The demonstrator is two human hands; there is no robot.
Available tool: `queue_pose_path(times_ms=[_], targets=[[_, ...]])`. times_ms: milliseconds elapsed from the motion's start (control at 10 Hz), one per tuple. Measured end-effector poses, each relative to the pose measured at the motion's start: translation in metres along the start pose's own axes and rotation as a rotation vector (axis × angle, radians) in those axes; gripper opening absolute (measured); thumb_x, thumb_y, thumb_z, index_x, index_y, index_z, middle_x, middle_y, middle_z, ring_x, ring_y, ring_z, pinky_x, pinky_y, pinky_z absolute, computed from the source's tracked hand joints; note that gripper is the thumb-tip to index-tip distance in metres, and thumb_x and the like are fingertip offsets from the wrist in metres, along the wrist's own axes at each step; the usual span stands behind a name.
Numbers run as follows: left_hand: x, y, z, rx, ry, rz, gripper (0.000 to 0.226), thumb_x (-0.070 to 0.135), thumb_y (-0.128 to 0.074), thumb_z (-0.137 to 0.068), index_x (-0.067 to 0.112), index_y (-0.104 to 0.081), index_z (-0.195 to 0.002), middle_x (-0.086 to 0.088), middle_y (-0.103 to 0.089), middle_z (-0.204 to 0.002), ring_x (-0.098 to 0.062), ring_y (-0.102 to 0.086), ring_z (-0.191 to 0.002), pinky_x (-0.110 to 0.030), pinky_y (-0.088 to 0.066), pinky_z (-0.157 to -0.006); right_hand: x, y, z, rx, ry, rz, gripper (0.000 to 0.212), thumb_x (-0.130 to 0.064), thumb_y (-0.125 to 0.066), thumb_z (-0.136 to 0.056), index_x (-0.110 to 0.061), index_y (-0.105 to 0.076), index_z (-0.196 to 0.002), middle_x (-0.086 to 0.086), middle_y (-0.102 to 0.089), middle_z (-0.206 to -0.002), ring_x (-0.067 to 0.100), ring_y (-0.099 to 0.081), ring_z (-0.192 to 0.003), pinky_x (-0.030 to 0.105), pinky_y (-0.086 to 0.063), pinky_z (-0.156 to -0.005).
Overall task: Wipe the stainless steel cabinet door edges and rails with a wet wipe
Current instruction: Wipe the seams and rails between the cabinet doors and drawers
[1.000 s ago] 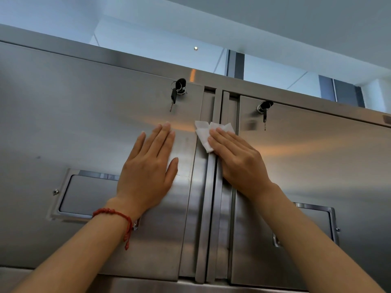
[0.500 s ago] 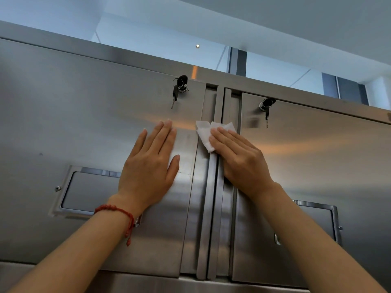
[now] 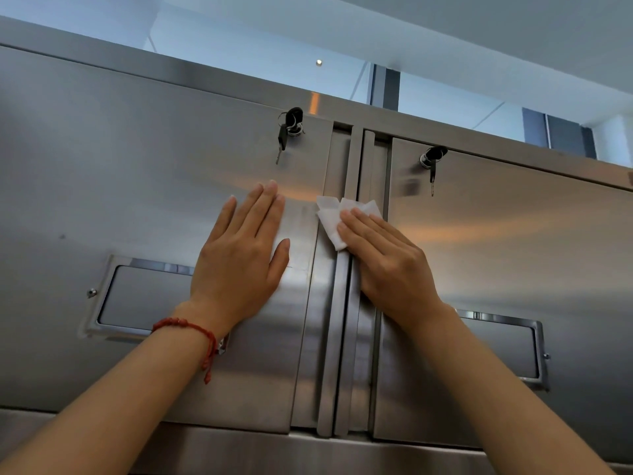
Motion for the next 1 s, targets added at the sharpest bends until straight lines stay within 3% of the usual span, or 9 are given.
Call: queue_pose_path(times_ms=[1000], targets=[[-0.001,-0.001,0.000,-0.025,0.015,0.008,0.060,0.035,-0.021,-0.093,0.000,-0.034,-0.140,-0.017,-0.031,-0.148,-0.028,-0.025,-0.139,-0.045,-0.020,-0.114,-0.015,-0.001,0.020,-0.038,-0.116,-0.032,0.045,0.007,-0.080,-0.068,0.006,-0.065,-0.110,0.023,-0.062,-0.117,0.035,-0.059,-0.111,0.048,-0.043,-0.097]])
Point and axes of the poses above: each hand's wrist, its own z-axis away from the middle knuckle, its own y-axis out of the back of the hand, x = y × z, the point moved 10 cm from there along -z, towards the middle knuckle
